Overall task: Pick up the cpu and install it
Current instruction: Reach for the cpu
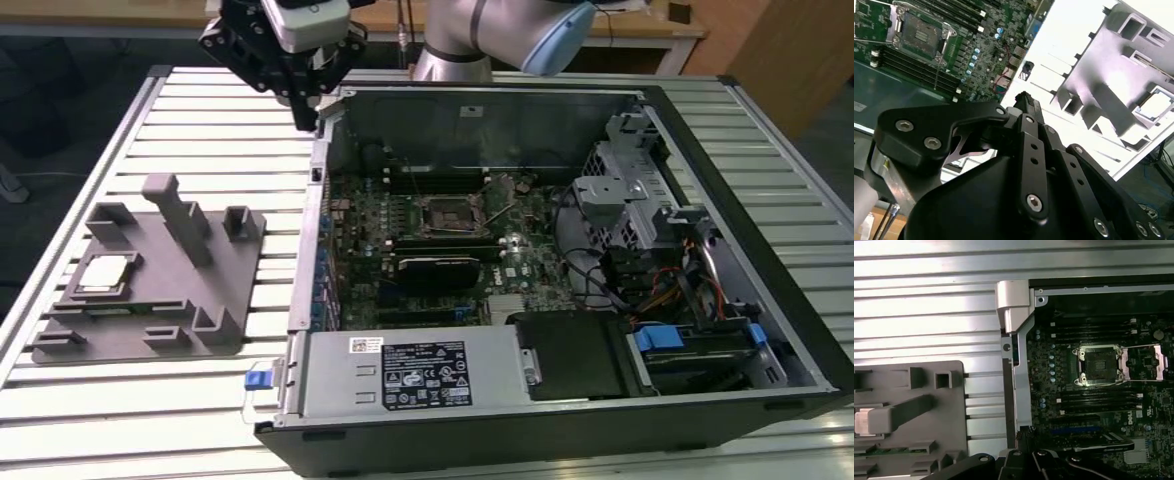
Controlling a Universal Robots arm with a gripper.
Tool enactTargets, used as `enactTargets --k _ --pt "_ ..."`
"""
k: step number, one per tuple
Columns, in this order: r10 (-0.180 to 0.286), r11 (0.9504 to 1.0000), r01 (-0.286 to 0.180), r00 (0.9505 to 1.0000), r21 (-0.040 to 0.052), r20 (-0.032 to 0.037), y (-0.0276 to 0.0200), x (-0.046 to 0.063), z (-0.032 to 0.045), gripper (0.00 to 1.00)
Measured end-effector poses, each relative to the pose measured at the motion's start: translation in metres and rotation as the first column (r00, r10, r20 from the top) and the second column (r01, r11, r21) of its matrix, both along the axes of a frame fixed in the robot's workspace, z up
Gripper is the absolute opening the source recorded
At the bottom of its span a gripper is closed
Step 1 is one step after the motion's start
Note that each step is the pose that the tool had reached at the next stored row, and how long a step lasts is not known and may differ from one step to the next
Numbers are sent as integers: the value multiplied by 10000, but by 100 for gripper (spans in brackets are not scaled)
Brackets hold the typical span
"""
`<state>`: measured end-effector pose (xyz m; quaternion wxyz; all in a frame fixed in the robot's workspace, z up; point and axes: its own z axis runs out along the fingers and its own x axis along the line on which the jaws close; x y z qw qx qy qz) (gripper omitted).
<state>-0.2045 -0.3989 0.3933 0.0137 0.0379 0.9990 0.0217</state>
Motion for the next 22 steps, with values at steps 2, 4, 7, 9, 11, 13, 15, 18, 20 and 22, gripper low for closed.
enactTargets --k 2,4,7,9,11,13,15,18,20,22 --pt "1 10000 -1 10000 0 2 0 -43 0 11" --pt "1 10000 -1 10000 1 6 0 -87 0 11" --pt "1 10000 -1 10000 1 11 0 -149 0 11" --pt "1 10000 -1 10000 1 13 0 -193 0 11" --pt "0 10000 0 10000 1 16 0 -236 0 11" --pt "2 10000 -2 10000 2 17 0 -272 0 11" --pt "2 10000 -2 10000 4 20 0 -311 0 11" --pt "1 10000 -1 10000 6 23 0 -382 0 11" --pt "0 10000 0 10000 10 27 0 -436 -1 11" --pt "1 10000 -2 10000 11 30 0 -494 0 11"
